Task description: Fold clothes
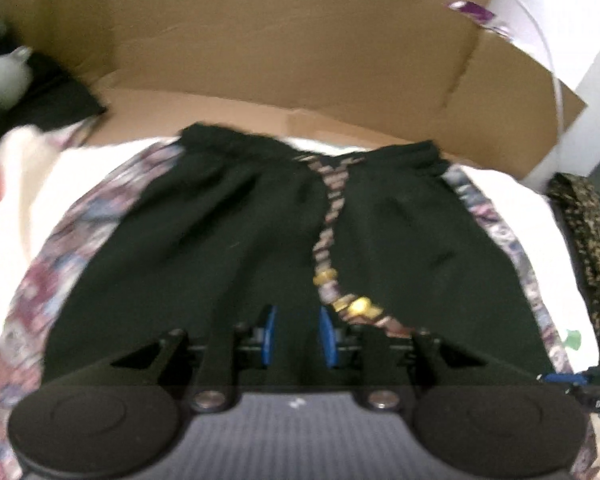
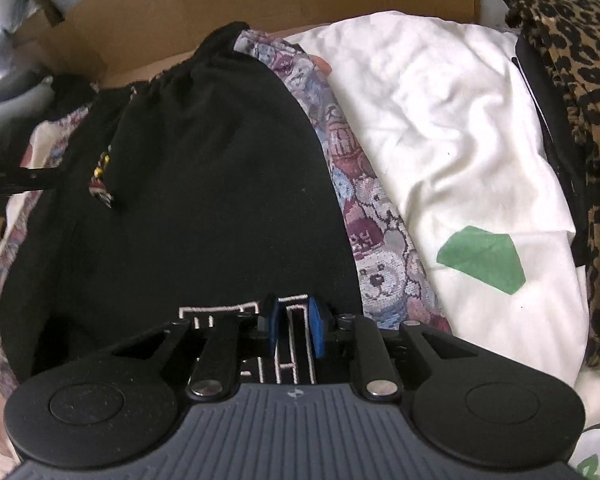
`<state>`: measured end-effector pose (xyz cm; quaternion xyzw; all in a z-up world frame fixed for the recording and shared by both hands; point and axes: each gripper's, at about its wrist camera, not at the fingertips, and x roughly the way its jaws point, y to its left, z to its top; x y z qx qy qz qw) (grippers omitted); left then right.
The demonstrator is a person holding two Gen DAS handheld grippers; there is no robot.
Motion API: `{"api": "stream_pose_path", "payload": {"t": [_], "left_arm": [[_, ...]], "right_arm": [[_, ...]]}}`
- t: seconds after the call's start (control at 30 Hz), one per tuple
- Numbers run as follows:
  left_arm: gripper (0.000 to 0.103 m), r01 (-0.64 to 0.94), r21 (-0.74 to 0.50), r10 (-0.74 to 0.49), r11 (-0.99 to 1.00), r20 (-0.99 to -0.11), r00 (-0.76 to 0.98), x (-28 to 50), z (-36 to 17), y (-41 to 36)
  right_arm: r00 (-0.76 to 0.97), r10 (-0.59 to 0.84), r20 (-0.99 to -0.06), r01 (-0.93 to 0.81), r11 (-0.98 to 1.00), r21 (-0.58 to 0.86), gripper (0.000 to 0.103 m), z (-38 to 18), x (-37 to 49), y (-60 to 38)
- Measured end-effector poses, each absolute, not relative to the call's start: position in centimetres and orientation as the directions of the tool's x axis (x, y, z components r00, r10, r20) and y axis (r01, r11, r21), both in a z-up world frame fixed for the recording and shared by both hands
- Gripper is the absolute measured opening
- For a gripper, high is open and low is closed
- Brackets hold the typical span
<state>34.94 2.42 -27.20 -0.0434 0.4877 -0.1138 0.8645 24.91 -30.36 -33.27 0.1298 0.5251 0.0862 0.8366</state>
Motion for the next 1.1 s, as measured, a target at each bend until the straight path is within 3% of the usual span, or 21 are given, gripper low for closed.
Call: {"api": "stream_pose_path", "payload": {"t": [0.23,0.5,0.6,0.67,0.97,1.1], "left_arm": [[0.026,0.223,-0.192,-0.281,0.956,-0.82,0.498,37.4,-27.8,-2.2],[0.022,0.326,-0.185,-0.329,0.927,-0.819,0.471,38.8,-30.0,-5.4],[0.021,0.316,-0.143,-0.28,0.938,-0.851,0.445,39.4,-31.7,-5.6],[0.011,0.301,-0.131,-0.257,0.945,-0.866,0.429,39.7,-33.0,-5.2],[0.012,0.279,-0.208,-0.319,0.937,-0.835,0.449,40.6,-31.8,-3.7],[0.012,0.277,-0.18,-0.298,0.944,-0.825,0.48,42.0,-31.7,-3.4]], "right_arm": [[0.494,0.301,-0.816,-0.022,0.942,0.334,0.028,-32.3,26.5,-30.2],[0.492,0.321,-0.809,-0.028,0.935,0.354,0.028,-33.0,28.2,-29.7],[0.485,0.328,-0.811,-0.029,0.933,0.36,0.028,-33.3,28.2,-29.7],[0.478,0.329,-0.815,-0.028,0.932,0.361,0.028,-33.6,28.3,-29.8],[0.516,0.34,-0.787,-0.076,0.933,0.353,0.028,-32.7,29.1,-29.3],[0.549,0.331,-0.768,-0.105,0.938,0.33,0.028,-32.0,31.2,-28.3]]}}
